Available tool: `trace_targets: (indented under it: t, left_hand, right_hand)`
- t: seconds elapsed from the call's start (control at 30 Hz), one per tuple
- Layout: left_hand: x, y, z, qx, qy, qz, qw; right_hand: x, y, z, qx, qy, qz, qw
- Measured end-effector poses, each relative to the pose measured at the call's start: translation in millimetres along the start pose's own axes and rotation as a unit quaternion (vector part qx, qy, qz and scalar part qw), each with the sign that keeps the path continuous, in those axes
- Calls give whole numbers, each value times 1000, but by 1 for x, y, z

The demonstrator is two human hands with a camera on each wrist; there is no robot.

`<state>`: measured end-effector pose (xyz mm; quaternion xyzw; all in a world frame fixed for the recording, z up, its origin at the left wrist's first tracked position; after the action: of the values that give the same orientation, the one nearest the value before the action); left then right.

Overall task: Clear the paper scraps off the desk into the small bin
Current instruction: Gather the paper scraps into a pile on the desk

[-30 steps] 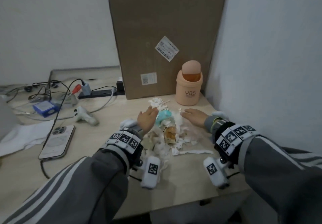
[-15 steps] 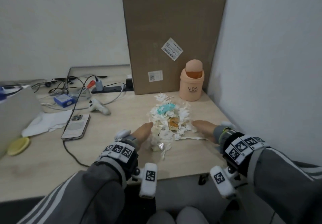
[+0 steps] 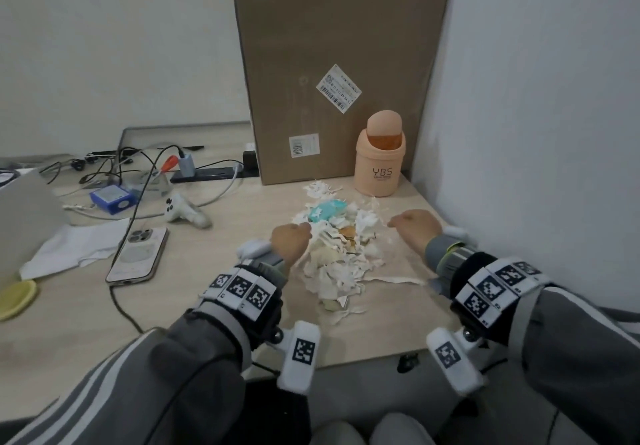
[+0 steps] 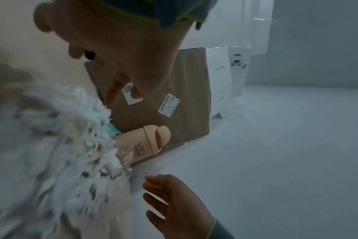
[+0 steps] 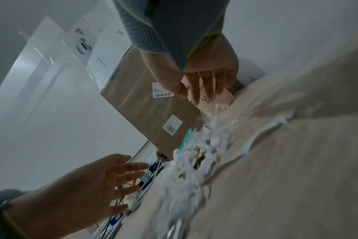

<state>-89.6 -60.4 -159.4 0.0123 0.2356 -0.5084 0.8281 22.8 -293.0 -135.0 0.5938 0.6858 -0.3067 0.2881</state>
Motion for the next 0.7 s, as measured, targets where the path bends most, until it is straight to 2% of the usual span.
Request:
trace_targets:
  t: [0.07,0.13,0.27,0.33,0.43,0.57,0.7]
  left_hand:
    - [-14,14,15,17,41,31,999]
    - [-15,36,35,34,83,26,996]
    - [7,80,60,47,107,-52,992]
    - [21,106,65,46,144,-95,984]
    - [30,134,67,30,199,-133,970]
    - [37,184,70,25,247,-133,960]
    - [43,224,63,18,226,-112,968]
  right_hand:
    - [-7,11,-9,-21,-7,-16,1000]
    - [0,28,-24,-53,-41,-64,996]
    - [38,50,-45,-101,-131,-215,962]
    - [60,61,-53,-127,-180,-267,938]
    - [86,66,-63,-173,-275,-305,895]
    - [111,92,-47,-175,-393,-339,837]
    - [114,104,-39,-184,-416,-356,817]
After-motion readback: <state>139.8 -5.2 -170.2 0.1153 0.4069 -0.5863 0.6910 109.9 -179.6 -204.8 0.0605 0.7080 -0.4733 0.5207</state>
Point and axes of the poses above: each hand's wrist, its own y-axis towards the middle knuckle, its own x-axis out of the palm, z = x × y, the point moved 10 cm from there along y, towards the middle knuckle, and after that the axes turned 4 degrees about -y, right-handed, at the moved point
